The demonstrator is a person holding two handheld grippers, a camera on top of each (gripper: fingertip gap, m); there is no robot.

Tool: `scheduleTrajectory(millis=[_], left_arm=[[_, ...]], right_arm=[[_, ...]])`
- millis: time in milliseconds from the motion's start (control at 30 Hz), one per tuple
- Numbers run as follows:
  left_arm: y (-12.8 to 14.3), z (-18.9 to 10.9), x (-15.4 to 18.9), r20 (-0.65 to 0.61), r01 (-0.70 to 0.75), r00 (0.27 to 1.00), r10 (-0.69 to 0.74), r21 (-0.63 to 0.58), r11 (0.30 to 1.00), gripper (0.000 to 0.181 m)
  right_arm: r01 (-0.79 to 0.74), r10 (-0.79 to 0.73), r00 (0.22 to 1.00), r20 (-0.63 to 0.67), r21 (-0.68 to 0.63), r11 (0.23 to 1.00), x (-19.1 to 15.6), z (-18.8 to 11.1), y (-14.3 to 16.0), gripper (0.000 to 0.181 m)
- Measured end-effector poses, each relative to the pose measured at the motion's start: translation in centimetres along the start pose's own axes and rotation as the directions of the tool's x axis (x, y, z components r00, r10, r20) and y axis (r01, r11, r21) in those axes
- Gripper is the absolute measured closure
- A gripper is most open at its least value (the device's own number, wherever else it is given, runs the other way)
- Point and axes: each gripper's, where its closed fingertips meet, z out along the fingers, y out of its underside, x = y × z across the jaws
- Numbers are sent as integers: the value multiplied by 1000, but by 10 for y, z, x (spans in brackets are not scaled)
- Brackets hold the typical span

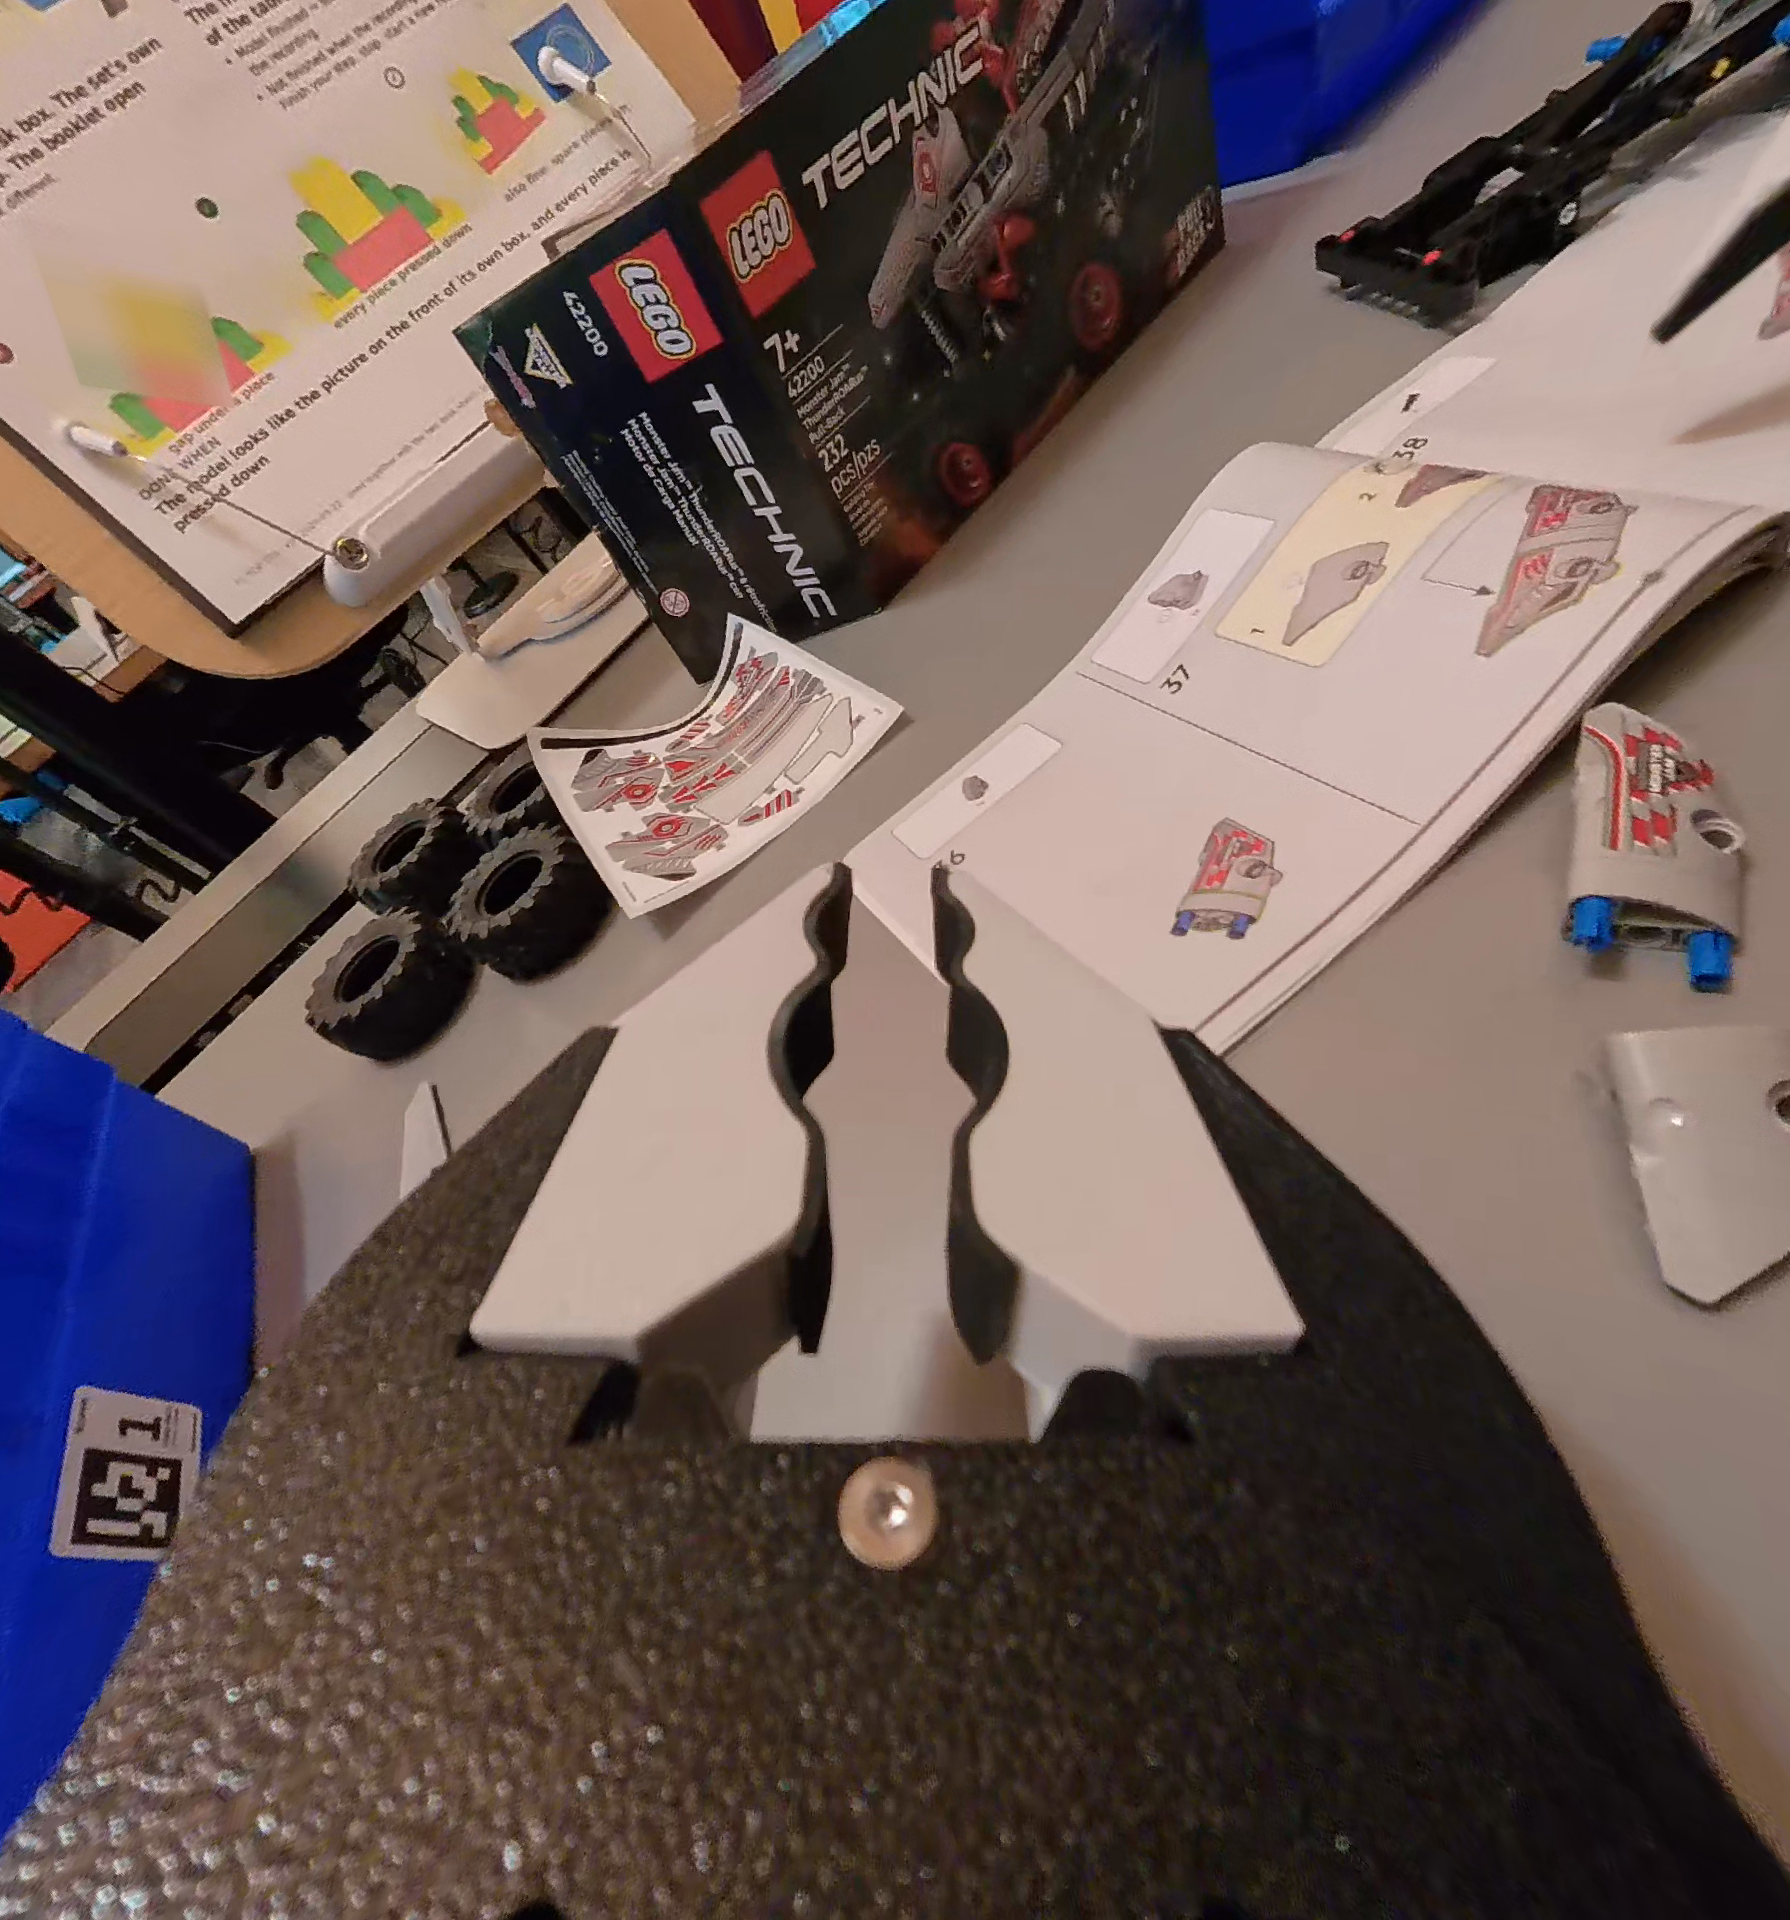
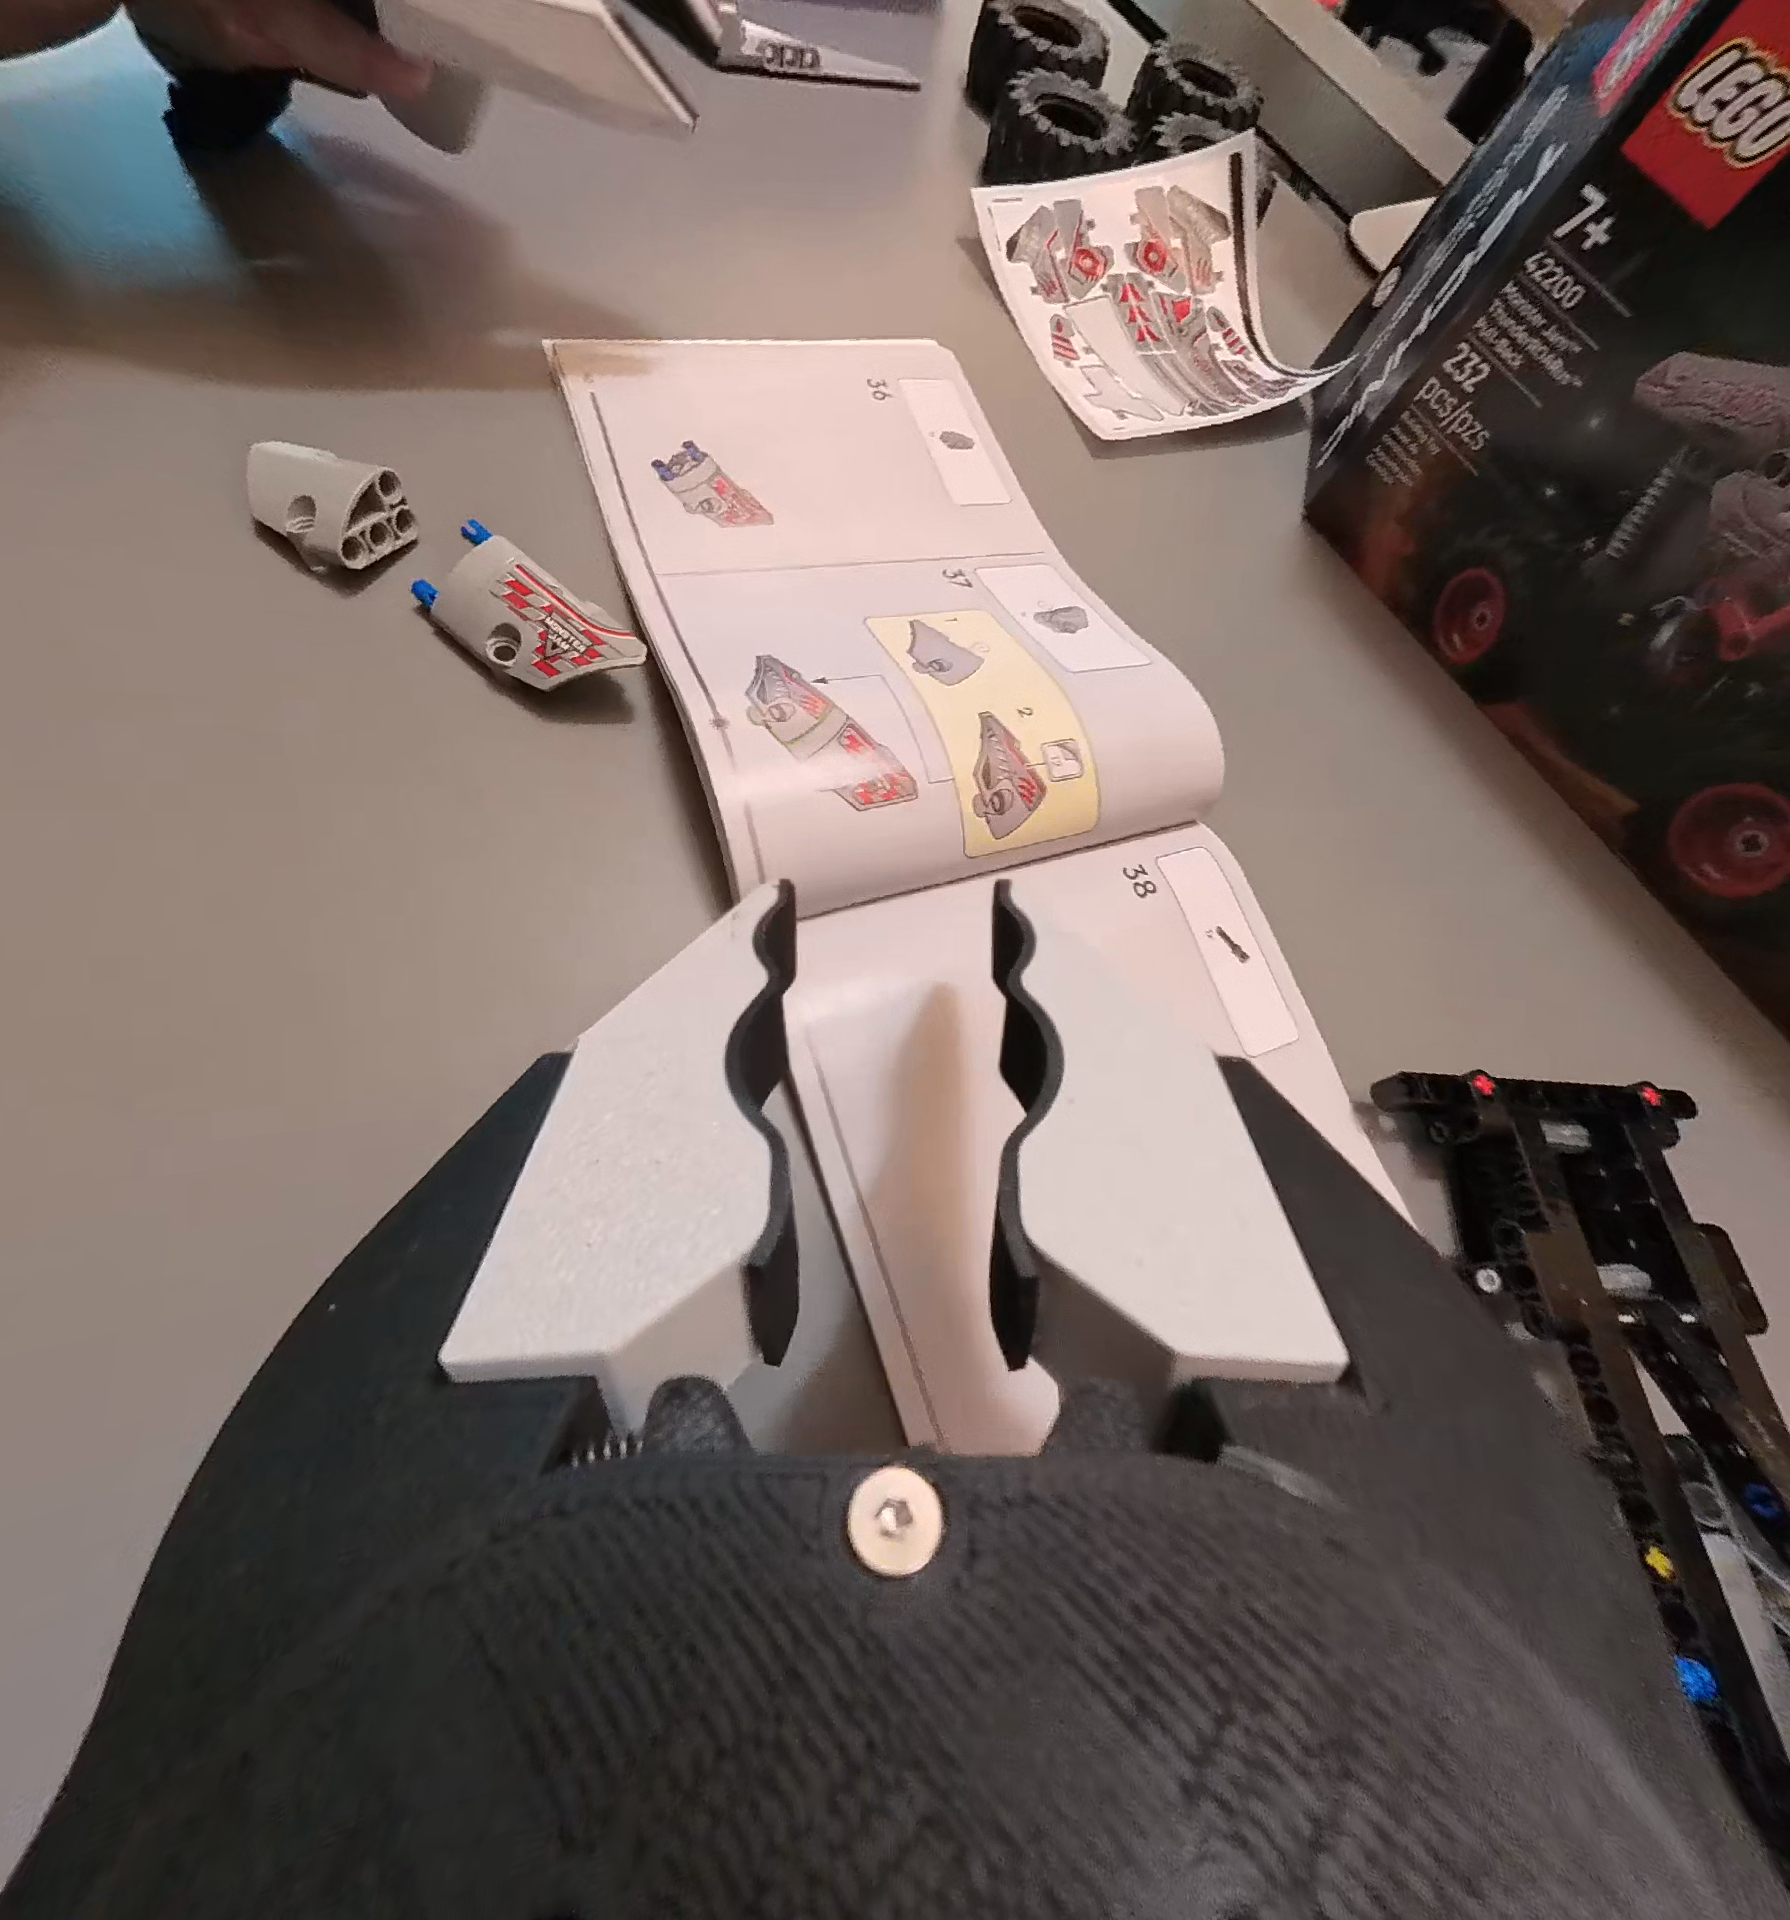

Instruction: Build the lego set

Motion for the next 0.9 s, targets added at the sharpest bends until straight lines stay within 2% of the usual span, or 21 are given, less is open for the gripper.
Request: scheduleTrajectory(millis=[133,300,500,667,900], left_arm=[[0,0,1,-4,-3,1000,3,-1,1000,169],[1,0,2,-9,-7,1000,7,-4,1000,169],[2,1,4,-16,-18,1000,18,-12,1000,169],[3,2,5,-18,-25,1000,25,-18,1000,169],[3,2,5,-20,-29,999,29,-22,999,169]], right_arm=[[-38,35,997,63,44,998,-11,4,-6,141],[8,-8,999,38,5,1000,-14,10,-1,141],[-4,4,1000,-7,6,1000,-4,5,0,145],[-19,17,999,47,37,999,-13,6,-5,140],[23,-23,1000,6,1,1000,-11,10,1,141]])
